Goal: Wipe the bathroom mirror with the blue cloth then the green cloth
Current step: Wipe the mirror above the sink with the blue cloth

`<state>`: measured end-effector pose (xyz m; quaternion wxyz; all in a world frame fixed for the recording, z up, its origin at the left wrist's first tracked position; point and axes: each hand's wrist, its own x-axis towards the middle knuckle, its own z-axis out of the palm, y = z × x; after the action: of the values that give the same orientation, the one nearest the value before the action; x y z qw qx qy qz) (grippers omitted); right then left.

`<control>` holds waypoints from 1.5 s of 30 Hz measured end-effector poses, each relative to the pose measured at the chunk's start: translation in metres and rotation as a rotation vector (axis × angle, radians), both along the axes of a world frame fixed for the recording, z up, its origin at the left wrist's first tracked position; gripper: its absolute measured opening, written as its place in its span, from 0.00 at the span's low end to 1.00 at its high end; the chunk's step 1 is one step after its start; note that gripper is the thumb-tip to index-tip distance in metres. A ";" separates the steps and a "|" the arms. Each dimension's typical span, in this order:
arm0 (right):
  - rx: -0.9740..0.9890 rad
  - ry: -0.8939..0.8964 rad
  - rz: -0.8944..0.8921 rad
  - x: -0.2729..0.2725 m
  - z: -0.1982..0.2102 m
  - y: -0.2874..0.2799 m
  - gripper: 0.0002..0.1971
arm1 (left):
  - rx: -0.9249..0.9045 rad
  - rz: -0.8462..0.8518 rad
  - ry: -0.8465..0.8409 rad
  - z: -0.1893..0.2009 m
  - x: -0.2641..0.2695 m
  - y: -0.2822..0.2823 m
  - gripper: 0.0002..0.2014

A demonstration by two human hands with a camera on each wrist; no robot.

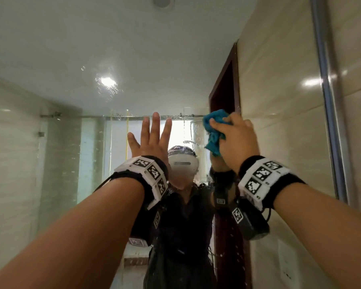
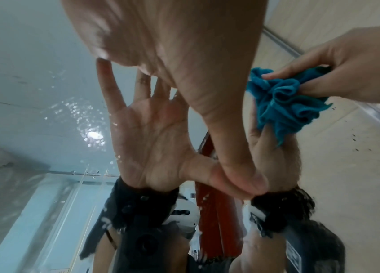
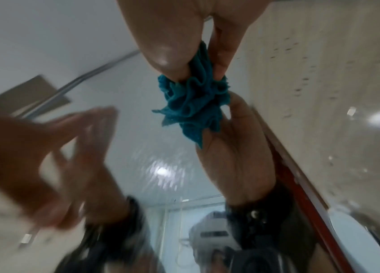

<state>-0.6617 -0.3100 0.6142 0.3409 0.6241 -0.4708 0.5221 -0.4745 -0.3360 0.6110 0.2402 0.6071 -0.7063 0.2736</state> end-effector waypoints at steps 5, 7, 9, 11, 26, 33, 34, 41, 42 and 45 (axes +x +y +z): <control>0.162 0.371 -0.066 0.009 -0.007 0.012 0.21 | -0.020 0.009 0.015 -0.002 -0.002 0.002 0.81; 0.107 0.260 -0.016 -0.009 0.009 0.015 0.18 | -0.025 0.000 0.021 -0.002 -0.002 0.002 0.81; 0.045 0.086 -0.001 -0.032 0.023 0.017 0.16 | -0.018 -0.004 0.019 -0.002 -0.001 0.002 0.81; -0.010 0.014 -0.041 -0.045 0.030 0.017 0.17 | -0.007 -0.003 0.020 -0.003 -0.001 0.002 0.81; 0.066 0.144 -0.034 -0.048 0.038 0.016 0.17 | -0.055 -0.097 -0.050 0.020 -0.021 0.021 0.75; -0.037 -0.079 -0.040 -0.096 0.079 0.008 0.14 | -0.036 -0.060 -0.052 0.013 -0.029 0.003 0.79; -0.048 -0.063 -0.070 -0.098 0.073 0.009 0.16 | -0.040 -0.058 -0.052 0.013 -0.028 0.002 0.79; 0.031 0.050 -0.157 -0.081 0.007 0.016 0.24 | -0.038 -0.054 -0.042 0.013 -0.032 0.002 0.80; 0.051 0.101 -0.147 -0.074 -0.005 0.017 0.24 | -0.038 -0.056 -0.044 0.012 -0.032 0.003 0.80; 0.119 0.244 -0.072 -0.065 -0.035 0.022 0.25 | -0.031 -0.079 -0.036 0.008 -0.030 0.004 0.79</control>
<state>-0.7269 -0.2879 0.5797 0.3765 0.6847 -0.4780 0.4012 -0.5043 -0.3317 0.6186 0.2475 0.5699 -0.7297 0.2855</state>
